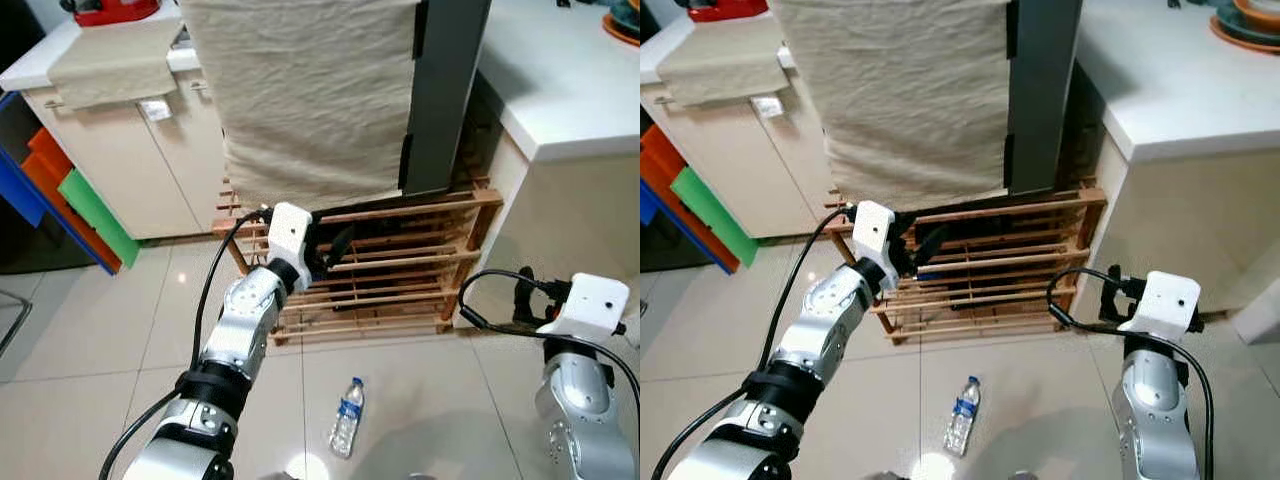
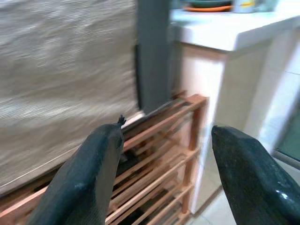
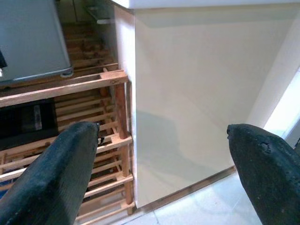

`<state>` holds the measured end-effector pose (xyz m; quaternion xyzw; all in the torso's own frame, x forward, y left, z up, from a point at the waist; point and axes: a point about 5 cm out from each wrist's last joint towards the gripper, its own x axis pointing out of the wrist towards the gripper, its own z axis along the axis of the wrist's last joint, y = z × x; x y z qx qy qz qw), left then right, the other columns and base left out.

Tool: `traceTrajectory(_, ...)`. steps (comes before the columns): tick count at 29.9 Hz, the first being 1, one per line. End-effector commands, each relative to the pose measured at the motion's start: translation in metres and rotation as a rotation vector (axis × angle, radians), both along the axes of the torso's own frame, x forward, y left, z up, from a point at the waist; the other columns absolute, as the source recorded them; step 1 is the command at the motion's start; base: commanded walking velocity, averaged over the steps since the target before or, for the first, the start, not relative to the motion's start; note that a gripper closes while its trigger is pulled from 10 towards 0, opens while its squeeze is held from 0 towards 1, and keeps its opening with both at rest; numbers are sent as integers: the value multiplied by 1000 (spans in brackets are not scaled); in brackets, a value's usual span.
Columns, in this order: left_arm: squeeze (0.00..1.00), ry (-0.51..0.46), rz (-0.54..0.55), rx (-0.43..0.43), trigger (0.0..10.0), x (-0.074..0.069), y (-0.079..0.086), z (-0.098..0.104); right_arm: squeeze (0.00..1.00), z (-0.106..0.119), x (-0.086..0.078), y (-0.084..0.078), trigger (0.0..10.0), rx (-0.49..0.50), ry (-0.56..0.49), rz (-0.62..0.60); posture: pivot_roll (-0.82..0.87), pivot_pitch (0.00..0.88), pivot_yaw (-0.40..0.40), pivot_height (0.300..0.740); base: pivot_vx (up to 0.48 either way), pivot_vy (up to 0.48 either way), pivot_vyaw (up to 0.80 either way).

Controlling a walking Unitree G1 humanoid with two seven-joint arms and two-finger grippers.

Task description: Restocking fridge

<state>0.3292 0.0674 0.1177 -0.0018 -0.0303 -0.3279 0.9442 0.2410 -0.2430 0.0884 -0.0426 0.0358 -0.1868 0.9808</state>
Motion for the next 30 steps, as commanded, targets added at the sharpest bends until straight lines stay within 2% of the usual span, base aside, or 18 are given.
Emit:
traceTrajectory(1, 0, -8, -10, 5, 10000, -2, 3, -1, 0, 1, 2, 3, 10000, -6, -13, 8, -199, 0, 127, 740, 0, 0, -744)
traceTrajectory(8, 0, -33, -42, 14, 10000, -7, -1, 2, 0, 1, 3, 4, 10000, 4, -22, 8, -200, 0, 125, 740, 0, -480, -746)
traceTrajectory(21, 0, -25, -71, 1, 10000, -8, -1, 2, 0, 0, 5, 4, 10000, 1, -34, 15, -200, 0, 130, 740, 0, -478, -747)
traceTrajectory(24, 0, 15, -72, 0, 10000, -8, 0, -3, 0, -1, 6, 5, 10000, 1, -33, 16, -201, 0, 132, 740, 0, 0, -744)
traceTrajectory(25, 0, 69, -6, -31, 10000, -2, 6, -7, 0, -1, 6, 5, 10000, 1, -33, 16, -203, 0, 136, 740, 0, 0, -750)
traceTrajectory(26, 0, 69, -6, -31, 10000, -2, 6, -7, 0, -1, 6, 5, 10000, 1, -33, 16, -203, 0, 136, 740, 0, 0, -750)
traceTrajectory(27, 0, 147, 118, -67, 10000, 6, 17, -13, 0, -2, 6, 4, 10000, 0, -34, 13, -204, 0, 137, 740, 0, 0, -750)
traceTrajectory(28, 0, 197, 195, -75, 10000, 9, 25, -19, 0, -2, 5, 4, 10000, -1, -34, 12, -208, 0, 142, 740, 0, 0, -744)
traceTrajectory(29, 0, 197, 195, -75, 10000, 9, 25, -19, 0, -2, 5, 4, 10000, -1, -34, 12, -208, 0, 142, 740, 0, 0, -744)
traceTrajectory(30, 0, 258, 312, -44, 10000, 10, 40, -32, 0, -3, 3, 2, 10000, -2, -31, 6, -213, 0, 145, 740, 0, 0, -744)
